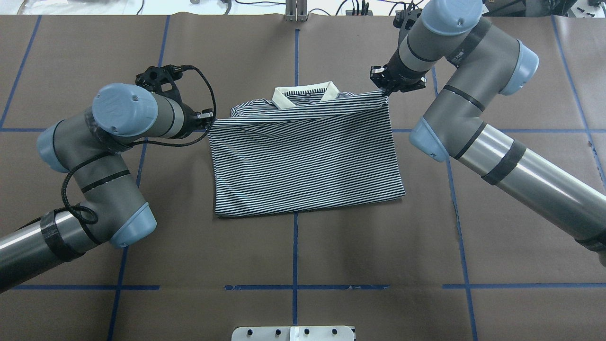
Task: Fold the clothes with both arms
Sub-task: 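Pull the hem edge to the collar with right gripper while left withdraws, then open the right gripper and raise it off the shirt, then move the right gripper down to the side edge of the folded shirt, then grasp the shirt's side edge with the right gripper and drag it sideways, then hold the shirt corner with the right gripper while the left arm moves in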
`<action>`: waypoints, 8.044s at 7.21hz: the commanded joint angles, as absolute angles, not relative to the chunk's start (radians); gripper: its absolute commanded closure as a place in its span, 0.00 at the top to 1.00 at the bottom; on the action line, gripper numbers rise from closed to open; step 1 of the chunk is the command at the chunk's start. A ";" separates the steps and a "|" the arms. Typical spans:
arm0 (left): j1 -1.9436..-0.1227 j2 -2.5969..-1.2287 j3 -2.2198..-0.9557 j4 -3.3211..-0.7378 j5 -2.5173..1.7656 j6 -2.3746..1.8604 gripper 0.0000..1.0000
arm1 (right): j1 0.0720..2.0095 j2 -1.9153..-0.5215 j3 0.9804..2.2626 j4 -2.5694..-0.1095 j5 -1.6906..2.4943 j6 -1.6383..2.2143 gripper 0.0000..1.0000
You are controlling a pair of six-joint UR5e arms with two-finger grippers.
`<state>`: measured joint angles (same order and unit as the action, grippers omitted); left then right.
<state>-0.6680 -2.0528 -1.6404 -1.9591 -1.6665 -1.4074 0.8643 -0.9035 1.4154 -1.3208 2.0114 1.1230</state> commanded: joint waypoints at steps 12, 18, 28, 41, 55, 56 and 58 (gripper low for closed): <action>-0.666 -2.148 -1.572 -1.951 -1.670 -1.413 1.00 | 0.885 -0.926 1.370 -1.204 2.028 1.097 1.00; -0.661 -2.135 -1.732 -1.891 -1.726 -1.413 1.00 | 0.717 -1.241 1.756 -1.218 2.031 1.261 1.00; -0.652 -2.129 -1.747 -1.888 -1.724 -1.416 1.00 | 0.603 -1.261 1.710 -1.213 1.922 1.264 0.00; -0.569 -2.132 -1.779 -1.855 -1.726 -1.510 1.00 | 0.225 -1.684 2.219 -1.206 1.991 1.473 1.00; -0.296 -2.210 -1.698 -1.614 -1.634 -1.974 0.74 | 0.528 -1.491 2.215 -1.198 1.990 1.473 1.00; -0.296 -2.210 -1.700 -1.614 -1.632 -1.973 0.37 | 0.528 -1.491 2.215 -1.198 1.991 1.471 1.00; -0.296 -2.212 -1.703 -1.614 -1.612 -1.961 0.00 | 0.529 -1.493 2.214 -1.198 1.991 1.471 1.00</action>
